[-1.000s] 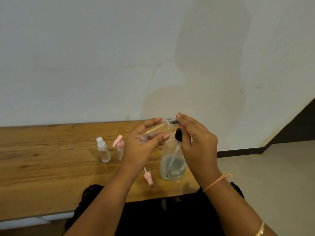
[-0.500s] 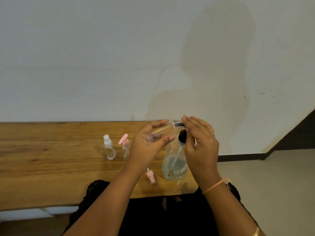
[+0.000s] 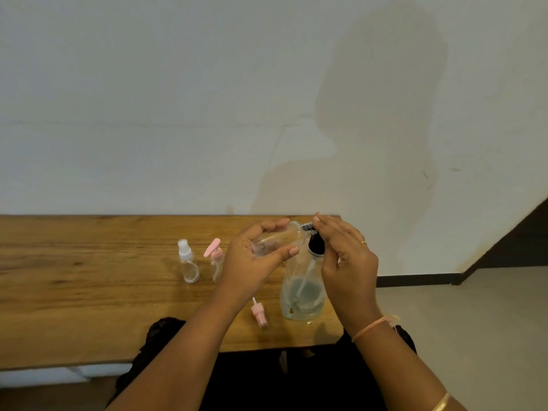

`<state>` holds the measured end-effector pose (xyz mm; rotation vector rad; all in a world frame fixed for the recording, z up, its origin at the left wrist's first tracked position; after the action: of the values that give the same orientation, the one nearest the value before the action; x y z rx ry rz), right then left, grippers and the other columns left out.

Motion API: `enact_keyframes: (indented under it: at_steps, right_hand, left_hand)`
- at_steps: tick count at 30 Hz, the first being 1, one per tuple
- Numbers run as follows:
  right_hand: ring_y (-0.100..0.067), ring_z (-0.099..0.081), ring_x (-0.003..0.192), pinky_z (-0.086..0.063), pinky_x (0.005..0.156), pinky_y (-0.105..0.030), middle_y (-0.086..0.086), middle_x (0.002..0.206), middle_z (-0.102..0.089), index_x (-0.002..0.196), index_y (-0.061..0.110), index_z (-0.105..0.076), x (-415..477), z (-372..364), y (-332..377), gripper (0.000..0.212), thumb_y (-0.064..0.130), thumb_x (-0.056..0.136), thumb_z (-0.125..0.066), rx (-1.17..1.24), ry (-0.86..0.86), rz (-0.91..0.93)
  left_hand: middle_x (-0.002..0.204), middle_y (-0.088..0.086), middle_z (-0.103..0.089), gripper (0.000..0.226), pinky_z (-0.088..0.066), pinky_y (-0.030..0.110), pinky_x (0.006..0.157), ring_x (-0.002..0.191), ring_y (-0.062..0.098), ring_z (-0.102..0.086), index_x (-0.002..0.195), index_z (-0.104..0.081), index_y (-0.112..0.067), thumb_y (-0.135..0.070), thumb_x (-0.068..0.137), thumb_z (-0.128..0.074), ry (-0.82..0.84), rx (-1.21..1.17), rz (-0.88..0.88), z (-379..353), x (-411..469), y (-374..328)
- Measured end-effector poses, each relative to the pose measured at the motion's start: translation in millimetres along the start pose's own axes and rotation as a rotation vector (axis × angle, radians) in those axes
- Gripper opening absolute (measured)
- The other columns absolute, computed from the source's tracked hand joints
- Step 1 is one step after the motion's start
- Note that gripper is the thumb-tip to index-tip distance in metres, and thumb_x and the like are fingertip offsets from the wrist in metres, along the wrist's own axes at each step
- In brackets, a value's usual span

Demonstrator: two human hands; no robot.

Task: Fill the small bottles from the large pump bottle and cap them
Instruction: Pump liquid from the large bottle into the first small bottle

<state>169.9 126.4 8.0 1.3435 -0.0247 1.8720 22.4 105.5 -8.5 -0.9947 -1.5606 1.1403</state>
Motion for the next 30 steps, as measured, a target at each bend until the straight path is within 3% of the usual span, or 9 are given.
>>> enact_keyframes:
  at_steps: [3, 8, 15, 19, 22, 25, 30]
  right_hand:
    - [-0.008, -0.055, 0.110, -0.039, 0.098, -0.010, 0.009, 0.111, -0.060, 0.109, 0.005, -0.069, 1, 2, 4, 0.035, -0.007, 0.081, -0.052, 0.056, -0.024, -0.032]
    - [-0.006, -0.056, 0.106, -0.038, 0.095, -0.007, 0.009, 0.110, -0.060, 0.110, 0.005, -0.068, 1, 8, 9, 0.030, -0.004, 0.085, -0.054, 0.105, -0.043, -0.083]
    - [-0.006, -0.056, 0.101, -0.039, 0.093, -0.005, -0.003, 0.100, -0.067, 0.097, 0.001, -0.070, 0, 6, 3, 0.021, -0.007, 0.082, -0.057, 0.051, -0.078, -0.033]
    - [-0.010, -0.056, 0.099, -0.039, 0.092, -0.005, -0.010, 0.097, -0.068, 0.096, -0.002, -0.069, -1, -2, -3, 0.019, -0.008, 0.083, -0.056, 0.035, -0.042, -0.022]
    - [-0.007, -0.055, 0.101, -0.040, 0.092, -0.006, -0.004, 0.100, -0.066, 0.098, -0.001, -0.068, -1, 0, -2, 0.019, 0.001, 0.088, -0.052, 0.078, -0.039, -0.022]
    - [-0.007, -0.057, 0.101, -0.044, 0.092, -0.010, 0.005, 0.103, -0.060, 0.099, 0.001, -0.068, -2, 5, 3, 0.018, -0.004, 0.086, -0.056, 0.141, -0.065, -0.047]
    - [-0.007, -0.058, 0.101, -0.043, 0.092, -0.010, 0.003, 0.102, -0.061, 0.100, 0.002, -0.069, 1, 11, 7, 0.023, -0.008, 0.084, -0.056, 0.166, -0.065, -0.080]
  left_hand:
    - [0.108, 0.000, -0.067, 0.042, -0.056, 0.024, 0.071, 0.092, 0.019, -0.070, 0.101, -0.065, -0.022, -0.003, 0.065, -0.076, 0.008, -0.020, 0.009, -1, -2, -2]
    - [0.110, 0.000, -0.068, 0.047, -0.058, 0.034, 0.079, 0.092, 0.022, -0.070, 0.104, -0.065, -0.020, -0.013, 0.059, -0.076, 0.020, -0.053, 0.002, -4, -3, -4]
    - [0.108, -0.001, -0.068, 0.046, -0.058, 0.029, 0.077, 0.088, 0.015, -0.070, 0.102, -0.065, -0.020, -0.012, 0.058, -0.076, 0.014, -0.023, 0.000, -3, -2, -3]
    - [0.109, -0.003, -0.068, 0.046, -0.057, 0.025, 0.078, 0.096, 0.010, -0.068, 0.102, -0.066, -0.023, -0.008, 0.061, -0.080, -0.017, 0.052, 0.018, -1, 0, 2]
    - [0.108, -0.005, -0.068, 0.045, -0.056, 0.024, 0.079, 0.100, 0.009, -0.066, 0.101, -0.066, -0.025, -0.006, 0.063, -0.080, -0.024, 0.070, 0.016, -2, -3, 1]
    - [0.109, -0.002, -0.069, 0.045, -0.056, 0.024, 0.078, 0.095, 0.012, -0.068, 0.101, -0.066, -0.026, -0.013, 0.060, -0.079, -0.021, 0.058, -0.004, -3, -6, -4]
    - [0.110, 0.000, -0.069, 0.045, -0.058, 0.030, 0.077, 0.090, 0.015, -0.070, 0.102, -0.066, -0.025, -0.018, 0.058, -0.078, -0.015, 0.043, -0.017, -4, -8, -9]
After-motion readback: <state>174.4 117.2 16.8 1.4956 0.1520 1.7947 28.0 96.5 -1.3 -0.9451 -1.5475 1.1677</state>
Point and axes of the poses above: each hand's wrist, its own x-axis towards the middle knuckle, its own z-axis out of the back of the hand, y = z × x, the point moved 4 cm from there along x, towards the middle knuckle
